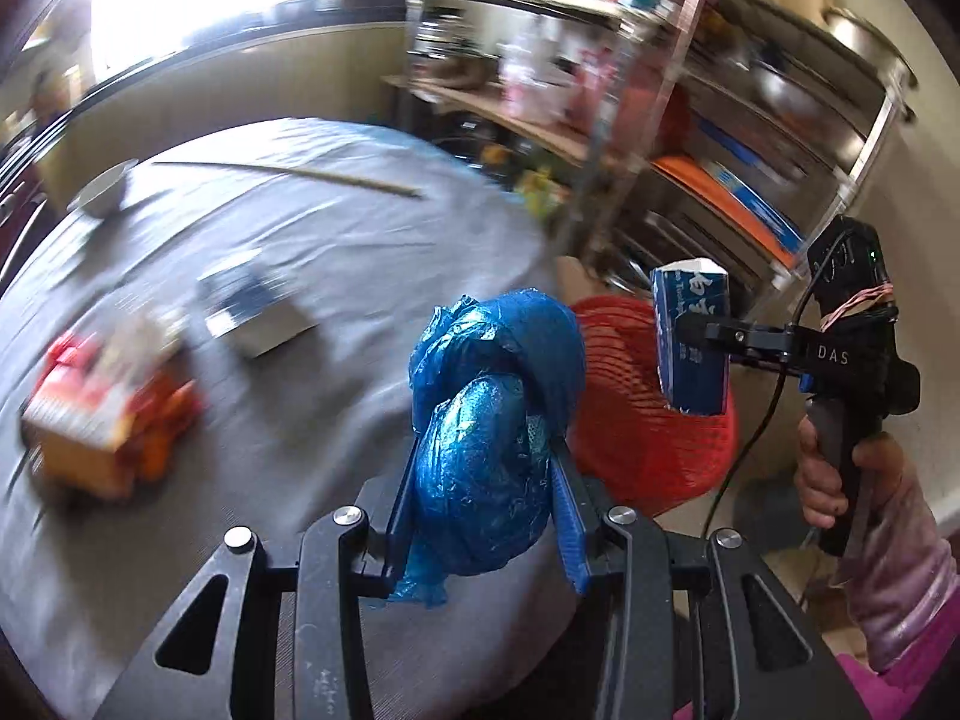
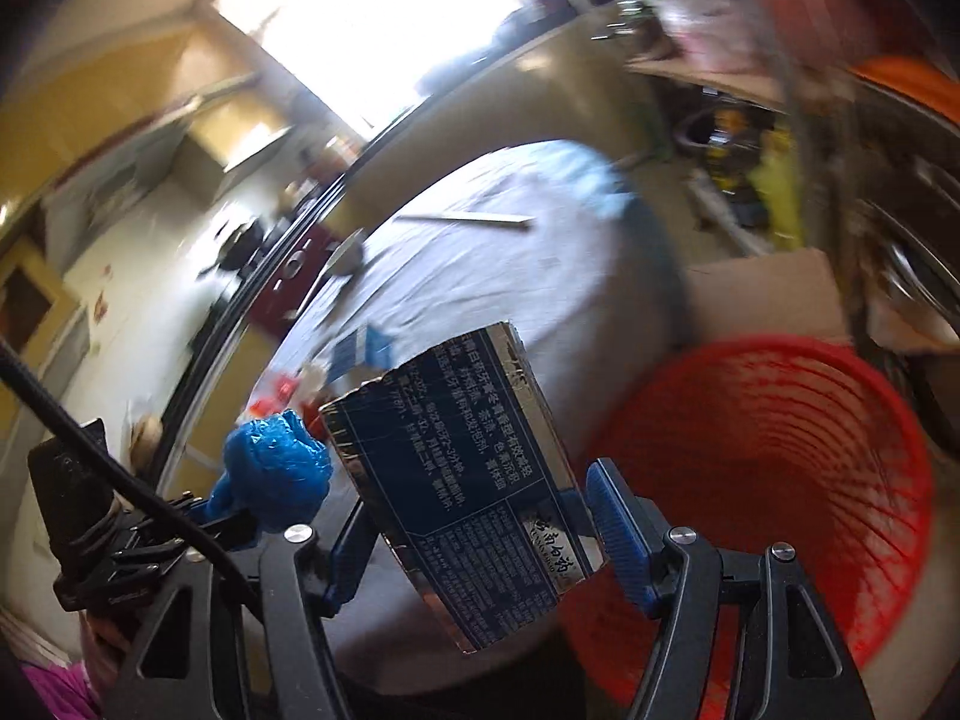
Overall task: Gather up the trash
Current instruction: 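Carry both items over the red basket and open both tools to drop them, then move the open left tool to the red-and-white medicine box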
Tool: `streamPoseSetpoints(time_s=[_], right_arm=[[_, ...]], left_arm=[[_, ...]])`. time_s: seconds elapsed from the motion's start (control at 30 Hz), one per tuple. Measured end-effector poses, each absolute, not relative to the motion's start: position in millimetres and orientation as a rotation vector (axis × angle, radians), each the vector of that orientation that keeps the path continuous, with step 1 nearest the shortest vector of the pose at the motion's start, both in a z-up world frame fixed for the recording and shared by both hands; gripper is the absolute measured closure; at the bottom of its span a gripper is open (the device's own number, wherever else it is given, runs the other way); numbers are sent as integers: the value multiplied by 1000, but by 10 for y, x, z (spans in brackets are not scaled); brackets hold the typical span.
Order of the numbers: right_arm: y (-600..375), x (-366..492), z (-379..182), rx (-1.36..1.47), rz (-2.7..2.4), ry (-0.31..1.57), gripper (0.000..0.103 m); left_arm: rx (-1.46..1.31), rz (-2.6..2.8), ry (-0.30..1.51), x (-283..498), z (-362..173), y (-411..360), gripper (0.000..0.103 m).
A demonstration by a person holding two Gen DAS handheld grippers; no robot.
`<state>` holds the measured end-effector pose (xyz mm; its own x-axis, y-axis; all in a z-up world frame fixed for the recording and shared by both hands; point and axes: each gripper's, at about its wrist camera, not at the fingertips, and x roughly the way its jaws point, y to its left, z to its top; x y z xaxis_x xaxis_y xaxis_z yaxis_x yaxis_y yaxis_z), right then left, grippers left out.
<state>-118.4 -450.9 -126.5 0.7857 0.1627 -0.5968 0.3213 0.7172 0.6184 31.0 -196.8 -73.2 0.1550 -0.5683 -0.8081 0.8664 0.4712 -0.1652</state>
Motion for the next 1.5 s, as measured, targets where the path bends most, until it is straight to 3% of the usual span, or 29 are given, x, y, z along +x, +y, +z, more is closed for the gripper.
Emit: streamPoseSetpoints(time_s=[0.3,0.47,0.6,1.07,1.27,1.5], right_arm=[[-4967,-1760,-1505,886,-193,674,31],[-5100,-1867,-1578,927,-203,659,28],[-5112,-1891,-1567,930,-217,637,28],[-4747,-1424,-1442,860,-109,670,28],[-4466,-1133,-1333,807,-48,694,28],[-4186,-856,-1300,768,0,732,28]], left_arm=[[458,-1186,1012,3,-898,-2818,60],[472,-1191,1039,-47,-982,-3067,49],[476,-1176,1028,-29,-1000,-3017,47],[325,-917,997,413,-928,-1731,46],[215,-742,958,740,-826,-959,37],[41,-575,969,1202,-773,-282,36]])
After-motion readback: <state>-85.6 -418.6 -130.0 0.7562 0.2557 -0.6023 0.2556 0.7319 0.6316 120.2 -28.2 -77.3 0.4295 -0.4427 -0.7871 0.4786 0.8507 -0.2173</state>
